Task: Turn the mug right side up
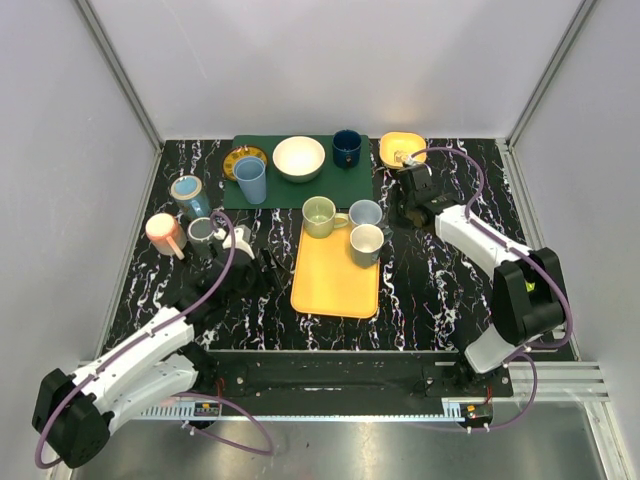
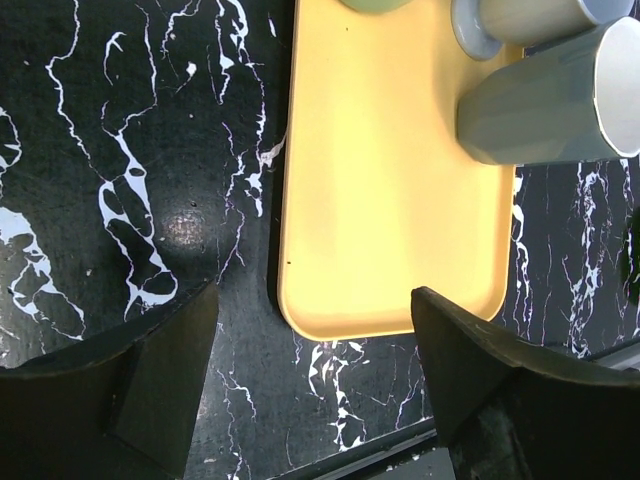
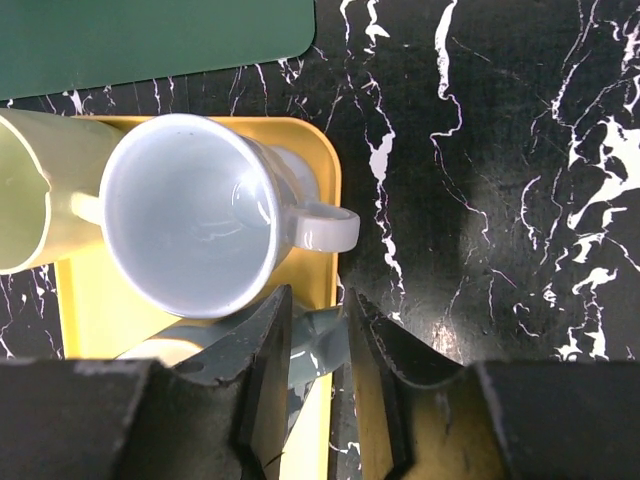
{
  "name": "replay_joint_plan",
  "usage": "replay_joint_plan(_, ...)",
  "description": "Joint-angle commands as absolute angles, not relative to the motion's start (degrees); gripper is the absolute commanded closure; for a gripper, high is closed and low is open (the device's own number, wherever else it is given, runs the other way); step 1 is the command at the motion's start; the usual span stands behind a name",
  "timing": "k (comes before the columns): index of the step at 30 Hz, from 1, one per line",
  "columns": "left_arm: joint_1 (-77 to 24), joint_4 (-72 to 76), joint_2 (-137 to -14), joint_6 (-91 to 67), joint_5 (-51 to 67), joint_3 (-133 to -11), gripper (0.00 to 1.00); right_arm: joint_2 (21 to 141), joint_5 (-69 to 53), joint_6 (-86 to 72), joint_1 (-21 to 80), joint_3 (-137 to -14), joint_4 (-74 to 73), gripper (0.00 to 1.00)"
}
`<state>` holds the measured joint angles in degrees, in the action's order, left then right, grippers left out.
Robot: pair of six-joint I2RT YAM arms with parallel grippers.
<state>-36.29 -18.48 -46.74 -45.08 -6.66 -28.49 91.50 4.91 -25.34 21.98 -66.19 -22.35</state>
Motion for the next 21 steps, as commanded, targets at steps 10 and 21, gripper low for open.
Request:
replay_joint_plan(10, -38.32, -14.15, -50.18, -45.62, -7.91, -29.62, 0.21, 89.56, 1.58, -26.28, 22.15, -60.91, -20.30, 0.67)
replay_joint_plan(21, -41.31, -12.31, -54.75, -45.88, -8.96, -31.46, 0.21, 84.12, 0.18, -29.00, 22.24, -57.04, -22.06, 0.67)
